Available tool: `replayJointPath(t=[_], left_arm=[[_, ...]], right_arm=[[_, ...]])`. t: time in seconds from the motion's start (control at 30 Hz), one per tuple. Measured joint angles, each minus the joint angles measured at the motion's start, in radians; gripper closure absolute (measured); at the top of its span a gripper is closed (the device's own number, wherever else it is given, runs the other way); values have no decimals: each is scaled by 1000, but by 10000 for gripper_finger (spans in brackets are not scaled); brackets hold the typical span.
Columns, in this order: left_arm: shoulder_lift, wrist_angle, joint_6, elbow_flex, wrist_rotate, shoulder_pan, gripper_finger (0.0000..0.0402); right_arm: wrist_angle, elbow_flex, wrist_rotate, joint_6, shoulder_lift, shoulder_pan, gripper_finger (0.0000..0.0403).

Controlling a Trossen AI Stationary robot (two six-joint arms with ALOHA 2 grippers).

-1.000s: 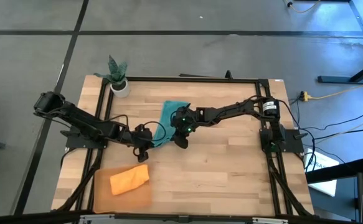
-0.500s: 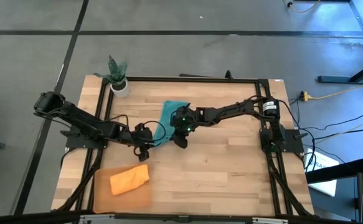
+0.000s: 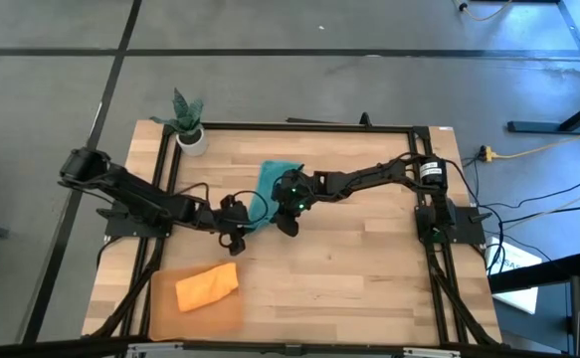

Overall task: Roll microfiber towels into tight, uniform cylinder then place into a basket
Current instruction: Roll the blue microfiber towel

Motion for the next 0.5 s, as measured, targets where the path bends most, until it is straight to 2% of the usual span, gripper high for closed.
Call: replayJointPath(t=[0.27,0.5], left_arm=[[66,15,1,0,20,-3,311],[73,21,1,0,41,-3,311]], right_arm=[[1,0,0,0,0,0,399],[1,0,0,4,0,0,399]])
